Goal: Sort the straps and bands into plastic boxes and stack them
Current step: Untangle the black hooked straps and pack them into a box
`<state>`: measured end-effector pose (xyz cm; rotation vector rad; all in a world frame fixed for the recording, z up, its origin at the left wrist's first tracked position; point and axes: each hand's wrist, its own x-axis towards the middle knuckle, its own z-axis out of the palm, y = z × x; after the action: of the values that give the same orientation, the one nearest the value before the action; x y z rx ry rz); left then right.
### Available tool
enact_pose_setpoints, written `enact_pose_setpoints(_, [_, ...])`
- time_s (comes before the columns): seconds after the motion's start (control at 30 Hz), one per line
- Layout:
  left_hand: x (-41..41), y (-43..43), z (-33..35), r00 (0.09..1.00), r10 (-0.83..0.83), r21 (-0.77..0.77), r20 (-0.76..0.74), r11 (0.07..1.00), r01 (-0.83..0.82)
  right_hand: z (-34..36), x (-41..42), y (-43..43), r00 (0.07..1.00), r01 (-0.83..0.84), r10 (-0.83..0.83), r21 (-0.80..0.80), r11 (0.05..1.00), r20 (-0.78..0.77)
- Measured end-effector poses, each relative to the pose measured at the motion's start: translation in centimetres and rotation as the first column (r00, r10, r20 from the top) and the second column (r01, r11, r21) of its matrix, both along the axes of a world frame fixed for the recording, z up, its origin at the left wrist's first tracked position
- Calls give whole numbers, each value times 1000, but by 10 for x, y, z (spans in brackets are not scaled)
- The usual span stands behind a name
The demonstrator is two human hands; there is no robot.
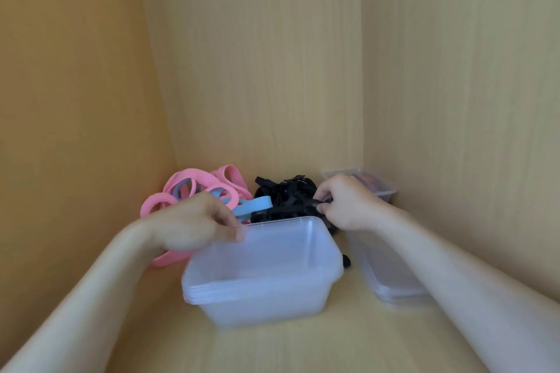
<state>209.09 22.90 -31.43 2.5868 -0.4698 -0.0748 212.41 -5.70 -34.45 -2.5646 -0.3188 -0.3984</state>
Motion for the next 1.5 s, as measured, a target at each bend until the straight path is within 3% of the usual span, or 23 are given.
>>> enact_pose_setpoints(0.07, [-3,1,0,1000,-8,-12,-14,1000,8,6,-1,-1,1000,-10,13,188,982,-17])
enact_pose_setpoints(0.17, [-7,-5,-2,996,-18,-206,-88,978,-1,23,-4,0,997,-59,71,431,900,-11])
enact_pose_setpoints(0.27, [-9,-11,-2,997,27,-346,-67,937,-49,50,-6,5,992,-117,126,545,830,21])
enact_pose_setpoints(0.57, [10,-10,-19,992,118,-432,46,898,-87,129,7,35,973,-225,230,198,954,-5])
enact_pose_setpoints(0.73, [14,-8,-23,996,82,-519,37,853,-51,128,18,36,929,-339,367,284,897,-52])
enact_pose_setpoints(0.93, [14,-2,-25,985,167,-519,51,847,-116,134,13,10,879,-414,475,544,730,31])
enact_pose_setpoints(1.07, [17,-5,-20,980,164,-478,110,873,-93,140,7,-9,864,-431,496,635,641,86])
enact_pose_setpoints(1.3, [18,-20,21,959,187,-334,214,936,-107,140,0,-9,900,-397,409,669,629,150])
enact_pose_setpoints(1.5, [31,-65,75,982,-43,-92,182,994,61,142,7,-1,922,-377,284,768,517,261])
